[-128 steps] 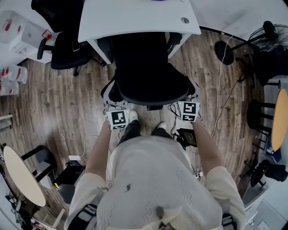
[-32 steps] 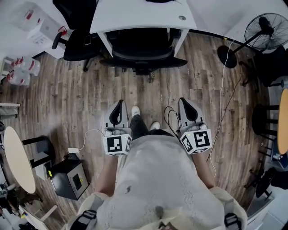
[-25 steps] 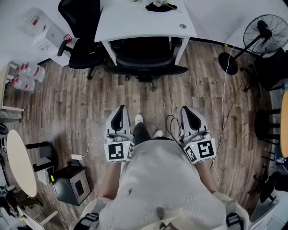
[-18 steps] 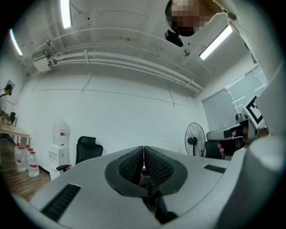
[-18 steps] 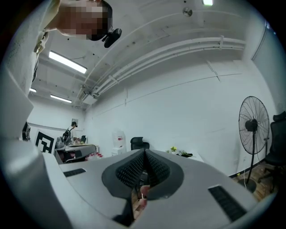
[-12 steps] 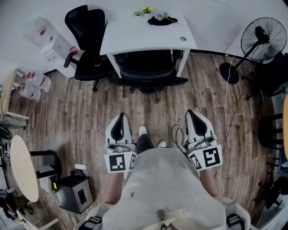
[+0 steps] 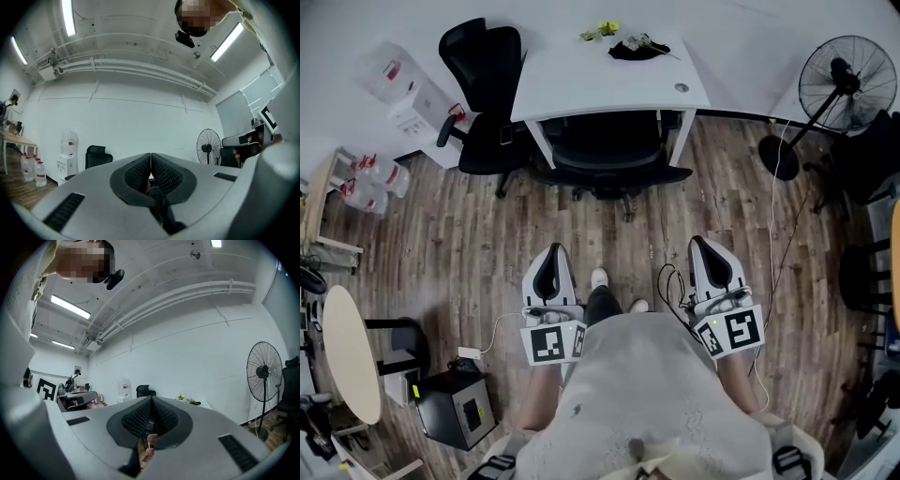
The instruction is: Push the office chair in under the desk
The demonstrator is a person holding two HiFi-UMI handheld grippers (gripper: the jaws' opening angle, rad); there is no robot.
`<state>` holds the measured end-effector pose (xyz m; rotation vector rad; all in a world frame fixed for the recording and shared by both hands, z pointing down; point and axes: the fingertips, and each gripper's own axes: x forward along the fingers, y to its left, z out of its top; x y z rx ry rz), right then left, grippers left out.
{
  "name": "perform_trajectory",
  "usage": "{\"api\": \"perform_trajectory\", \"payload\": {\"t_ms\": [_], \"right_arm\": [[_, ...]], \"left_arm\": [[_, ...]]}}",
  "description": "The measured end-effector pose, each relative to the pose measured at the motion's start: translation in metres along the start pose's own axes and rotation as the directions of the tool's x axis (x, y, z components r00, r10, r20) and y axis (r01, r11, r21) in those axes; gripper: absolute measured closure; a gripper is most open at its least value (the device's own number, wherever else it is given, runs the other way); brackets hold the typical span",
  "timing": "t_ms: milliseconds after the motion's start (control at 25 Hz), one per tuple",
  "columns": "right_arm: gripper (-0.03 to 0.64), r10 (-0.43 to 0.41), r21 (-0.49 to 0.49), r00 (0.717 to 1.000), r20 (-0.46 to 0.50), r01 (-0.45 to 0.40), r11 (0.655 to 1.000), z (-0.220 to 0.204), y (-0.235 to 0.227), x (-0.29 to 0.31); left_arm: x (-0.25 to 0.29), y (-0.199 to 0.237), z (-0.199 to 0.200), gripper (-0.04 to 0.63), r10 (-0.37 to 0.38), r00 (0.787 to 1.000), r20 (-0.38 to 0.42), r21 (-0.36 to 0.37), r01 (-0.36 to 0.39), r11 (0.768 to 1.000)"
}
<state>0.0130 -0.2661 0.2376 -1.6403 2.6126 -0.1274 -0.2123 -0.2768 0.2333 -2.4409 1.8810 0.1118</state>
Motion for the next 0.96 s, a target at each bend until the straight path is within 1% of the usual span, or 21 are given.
{"api": "perform_trajectory", "payload": {"t_ms": [680, 960], "right_arm": [[0.611, 0.012, -0.005, 0.999, -0.034, -0.013, 1.000, -0.011, 0.000, 0.005], [0.611, 0.019, -0.010, 0.998, -0.054, -0.019, 1.000, -0.016, -0.004, 0.016]], "left_arm": [[0.004, -0.001, -0.010, 0.572, 0.000, 1.000, -0.020, -0.005, 0.000, 1.000], [0.016, 0.000, -0.015, 0.572, -0.005, 1.000, -0.031, -0.004, 0.005, 1.000]]}}
